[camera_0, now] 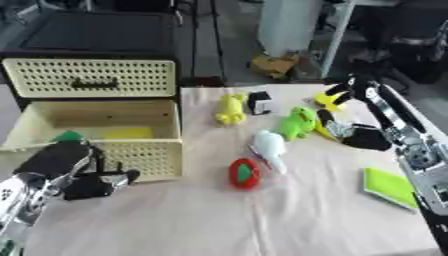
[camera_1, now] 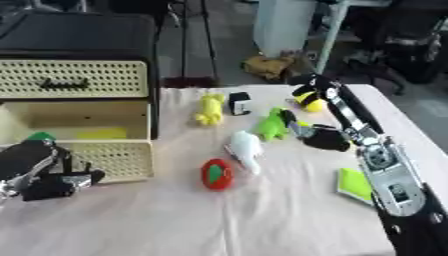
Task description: Pick up objects from table and place into drawer.
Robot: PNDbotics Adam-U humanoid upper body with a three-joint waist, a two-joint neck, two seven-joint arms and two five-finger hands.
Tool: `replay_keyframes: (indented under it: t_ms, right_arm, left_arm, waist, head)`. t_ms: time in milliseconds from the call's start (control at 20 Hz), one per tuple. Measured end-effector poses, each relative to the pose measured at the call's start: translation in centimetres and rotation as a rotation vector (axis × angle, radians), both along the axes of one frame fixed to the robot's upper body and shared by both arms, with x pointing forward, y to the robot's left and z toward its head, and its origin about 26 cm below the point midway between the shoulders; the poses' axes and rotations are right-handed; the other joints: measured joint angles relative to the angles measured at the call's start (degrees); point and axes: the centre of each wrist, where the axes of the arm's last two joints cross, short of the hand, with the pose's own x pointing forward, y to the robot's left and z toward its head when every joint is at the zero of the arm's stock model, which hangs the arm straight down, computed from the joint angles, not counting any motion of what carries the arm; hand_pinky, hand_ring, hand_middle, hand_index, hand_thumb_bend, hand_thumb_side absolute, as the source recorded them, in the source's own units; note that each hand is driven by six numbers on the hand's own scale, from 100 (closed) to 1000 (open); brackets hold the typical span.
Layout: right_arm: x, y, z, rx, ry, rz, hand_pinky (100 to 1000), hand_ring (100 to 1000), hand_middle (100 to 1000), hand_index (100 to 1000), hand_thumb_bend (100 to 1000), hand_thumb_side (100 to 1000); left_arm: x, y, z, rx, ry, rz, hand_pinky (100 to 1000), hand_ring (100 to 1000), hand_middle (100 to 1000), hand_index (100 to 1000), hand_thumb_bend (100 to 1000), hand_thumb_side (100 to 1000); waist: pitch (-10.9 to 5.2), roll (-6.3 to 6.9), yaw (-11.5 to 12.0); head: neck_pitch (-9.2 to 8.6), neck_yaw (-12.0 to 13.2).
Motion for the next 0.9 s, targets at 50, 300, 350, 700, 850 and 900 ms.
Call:
replay_keyframes:
  t_ms: [50, 300, 350, 700, 850, 900]
  right_arm:
    - [0.0, 0.0, -0.1, 0.000, 0.001, -0.001, 643, 743, 786, 861, 263, 280]
    - [0.0, -0.1, -0.2, -0.001, 0.006, -0.003, 644, 744, 788, 863, 279, 304]
    - [0.0, -0.1, -0.2, -0.001, 0.009, -0.004, 644, 745, 789, 863, 279, 305]
    - [0.2, -0.3, -0.9, -0.006, 0.041, -0.006, 644, 745, 787, 863, 298, 296]
    - [0.4, -0.1, -1.2, -0.020, 0.059, 0.010, 646, 746, 787, 860, 278, 317]
    - [0.6, -0.1, -1.3, -0.029, 0.068, 0.019, 649, 748, 786, 860, 279, 322]
  left_arm:
    - [-0.2, 0.0, 0.0, -0.006, -0.001, -0.003, 100, 100, 100, 599, 540, 1000]
    - [-0.9, 0.1, 0.7, -0.095, -0.121, 0.007, 100, 100, 100, 780, 559, 1000]
    - [-0.9, 0.0, 0.9, -0.117, -0.168, 0.013, 100, 100, 100, 787, 566, 1000]
    - [-0.7, 0.1, 1.9, -0.173, -0.322, 0.029, 100, 100, 100, 739, 549, 1000]
    - [-0.8, 0.1, 2.1, -0.188, -0.336, 0.027, 100, 100, 100, 726, 560, 1000]
    - [-0.8, 0.2, 2.3, -0.202, -0.345, 0.028, 100, 100, 100, 720, 559, 1000]
  waist:
    - [-0.05, 0.04, 0.0]
    - [-0.05, -0.01, 0.1]
    - [-0.05, -0.06, 0.2]
    - [-0.02, -0.20, 0.3]
    - [0.01, -0.23, 0.4]
    - [0.01, -0.24, 0.4]
  head:
    - [0.00, -0.1]
    - [0.01, -0.4]
    - [0.02, -0.4]
    - [0.02, -0.4]
    - [0.02, -0.5]
    - [0.02, -0.6]
